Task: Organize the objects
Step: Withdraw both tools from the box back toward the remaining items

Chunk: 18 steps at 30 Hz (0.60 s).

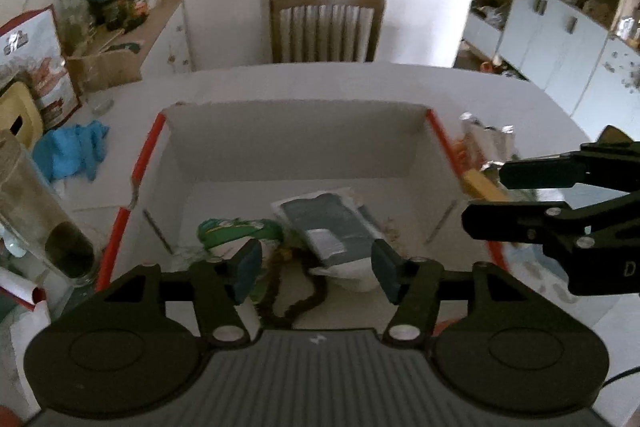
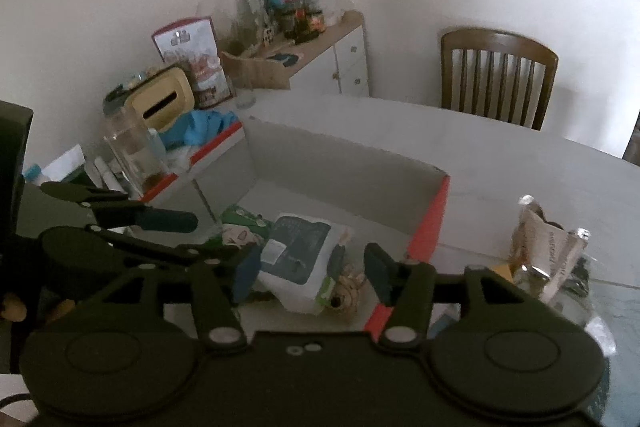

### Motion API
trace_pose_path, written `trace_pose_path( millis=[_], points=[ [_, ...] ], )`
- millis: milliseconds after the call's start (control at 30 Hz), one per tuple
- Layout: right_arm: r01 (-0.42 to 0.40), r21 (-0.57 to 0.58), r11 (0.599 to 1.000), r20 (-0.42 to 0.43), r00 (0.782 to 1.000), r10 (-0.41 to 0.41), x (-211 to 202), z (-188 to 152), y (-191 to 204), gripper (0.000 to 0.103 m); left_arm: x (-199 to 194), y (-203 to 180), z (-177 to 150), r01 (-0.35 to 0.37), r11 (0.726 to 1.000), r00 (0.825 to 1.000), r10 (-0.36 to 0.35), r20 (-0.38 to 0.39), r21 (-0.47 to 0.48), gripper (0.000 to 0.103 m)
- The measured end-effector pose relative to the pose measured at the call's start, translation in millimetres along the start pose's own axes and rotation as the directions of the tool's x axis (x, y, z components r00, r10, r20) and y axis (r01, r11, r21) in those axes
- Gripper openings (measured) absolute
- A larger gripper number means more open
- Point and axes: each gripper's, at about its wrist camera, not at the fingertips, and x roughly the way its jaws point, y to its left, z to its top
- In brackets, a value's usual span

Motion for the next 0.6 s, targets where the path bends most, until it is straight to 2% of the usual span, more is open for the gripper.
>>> trace_pose_path(
  millis=[67, 167, 233, 433, 600],
  points=[
    [0.005, 0.010, 1.000, 0.019, 1.000, -0.005, -9, -3, -2, 0.063, -5, -7, 0, 0.006, 1.000, 1.000, -0.006, 0.011, 0.006, 0.068],
    [0.011, 0.032, 0.999, 0.041, 0.999, -0.013, -21, -8, -7, 0.067, -12, -17, 1, 0.020, 1.000, 1.000, -0.020, 0.023, 0.007, 0.071],
    [0.011, 0.049, 0.999, 0.055, 0.998, -0.014, -29, -12, -12, 0.076, -15, -25, 1, 0.026, 1.000, 0.999, -0.026, 0.029, 0.008, 0.073],
    [0.021, 0.093, 0.995, 0.101, 0.994, -0.031, -57, -28, -33, 0.092, -24, -51, 2, 0.007, 1.000, 0.999, -0.009, 0.054, 0.028, 0.083],
    [0.050, 0.129, 0.990, 0.123, 0.990, -0.066, -79, -44, -60, 0.098, -25, -73, 4, 0.014, 0.999, 0.998, -0.015, 0.062, 0.032, 0.083]
  ],
)
